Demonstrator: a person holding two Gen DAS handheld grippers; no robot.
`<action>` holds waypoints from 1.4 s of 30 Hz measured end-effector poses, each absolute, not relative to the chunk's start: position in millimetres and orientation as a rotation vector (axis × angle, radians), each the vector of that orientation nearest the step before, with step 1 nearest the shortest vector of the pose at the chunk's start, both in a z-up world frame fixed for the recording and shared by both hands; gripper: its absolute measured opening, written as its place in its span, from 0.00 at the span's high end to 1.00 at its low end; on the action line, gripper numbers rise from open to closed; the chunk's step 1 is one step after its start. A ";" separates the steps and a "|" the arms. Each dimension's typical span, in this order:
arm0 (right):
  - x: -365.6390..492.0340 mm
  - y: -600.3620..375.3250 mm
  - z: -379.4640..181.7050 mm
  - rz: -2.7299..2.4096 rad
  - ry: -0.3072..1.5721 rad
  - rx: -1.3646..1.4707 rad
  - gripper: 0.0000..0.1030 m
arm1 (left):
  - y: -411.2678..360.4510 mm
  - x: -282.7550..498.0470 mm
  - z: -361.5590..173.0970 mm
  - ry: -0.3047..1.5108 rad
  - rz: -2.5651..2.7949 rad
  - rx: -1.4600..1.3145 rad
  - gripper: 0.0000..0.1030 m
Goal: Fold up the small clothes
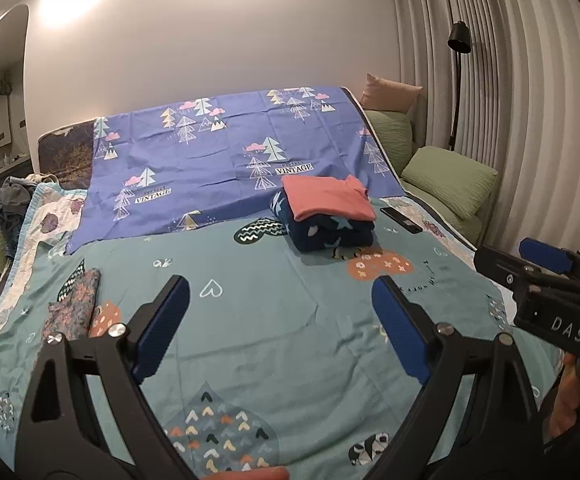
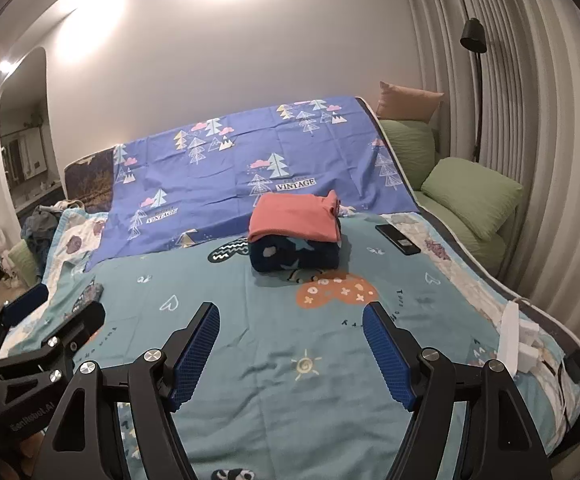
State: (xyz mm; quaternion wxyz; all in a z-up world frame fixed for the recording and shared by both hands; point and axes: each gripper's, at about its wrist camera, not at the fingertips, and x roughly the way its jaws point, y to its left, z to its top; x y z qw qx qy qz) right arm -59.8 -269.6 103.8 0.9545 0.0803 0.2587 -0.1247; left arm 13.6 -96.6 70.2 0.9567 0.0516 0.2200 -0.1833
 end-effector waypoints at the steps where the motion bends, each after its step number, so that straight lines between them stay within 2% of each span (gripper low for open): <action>1: -61.4 -268.3 103.6 -0.256 0.528 0.163 0.26 | -95.2 12.4 70.0 0.449 -0.376 0.100 0.10; 42: -91.1 -234.3 96.5 -0.267 0.552 0.070 0.23 | -78.5 -11.2 59.4 0.491 -0.402 0.083 0.10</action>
